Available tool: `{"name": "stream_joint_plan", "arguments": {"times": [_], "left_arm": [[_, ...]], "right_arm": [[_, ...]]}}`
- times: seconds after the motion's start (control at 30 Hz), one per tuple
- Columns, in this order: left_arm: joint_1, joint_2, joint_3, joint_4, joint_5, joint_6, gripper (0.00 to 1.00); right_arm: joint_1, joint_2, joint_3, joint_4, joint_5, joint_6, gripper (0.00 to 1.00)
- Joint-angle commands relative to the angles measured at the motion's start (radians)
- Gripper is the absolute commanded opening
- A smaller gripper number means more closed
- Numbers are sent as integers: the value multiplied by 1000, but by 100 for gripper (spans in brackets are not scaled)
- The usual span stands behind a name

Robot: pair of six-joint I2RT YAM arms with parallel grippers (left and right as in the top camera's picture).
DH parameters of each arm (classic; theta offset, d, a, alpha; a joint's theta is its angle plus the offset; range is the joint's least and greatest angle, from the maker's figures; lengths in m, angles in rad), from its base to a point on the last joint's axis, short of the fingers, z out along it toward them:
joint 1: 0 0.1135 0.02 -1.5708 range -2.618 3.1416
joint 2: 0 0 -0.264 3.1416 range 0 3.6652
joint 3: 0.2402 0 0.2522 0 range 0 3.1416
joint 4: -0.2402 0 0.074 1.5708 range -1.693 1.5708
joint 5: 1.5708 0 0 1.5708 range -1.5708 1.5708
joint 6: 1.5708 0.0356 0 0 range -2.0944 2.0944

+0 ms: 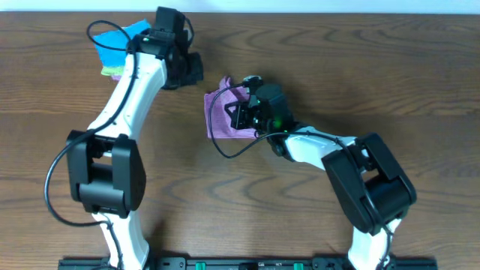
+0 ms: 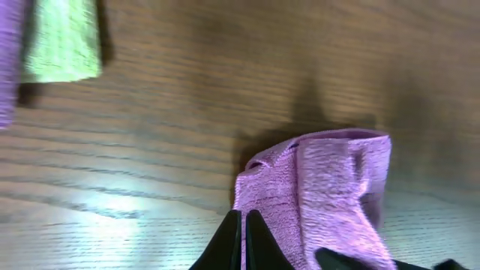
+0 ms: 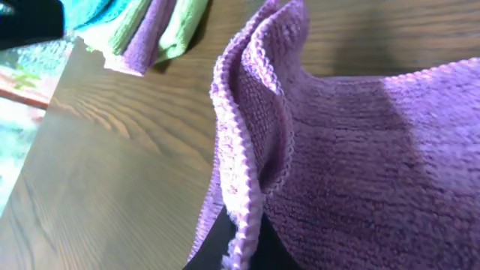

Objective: Fold the cloth

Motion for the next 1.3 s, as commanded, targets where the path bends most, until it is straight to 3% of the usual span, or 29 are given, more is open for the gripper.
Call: {"name": "stream_joint_plan", "arguments": {"times": [0.0, 0.07, 0.23, 0.73, 1.27], "left_arm": [[20, -43, -8, -7, 1, -3, 6], [28, -54, -8, -10, 1, -3, 6], [47, -81, -8, -11, 0, -3, 5], [88, -117, -8, -15, 1, -4, 6], [88, -126, -8, -40, 2, -4, 6]], "right_arm": [[27, 17, 30, 0, 0, -29, 11], [34, 17, 30, 0, -1, -29, 25], [39, 16, 31, 1, -75, -29, 40], [38, 10, 32, 8, -293, 16, 45], [-61, -60, 32, -69, -135, -4, 46]]}}
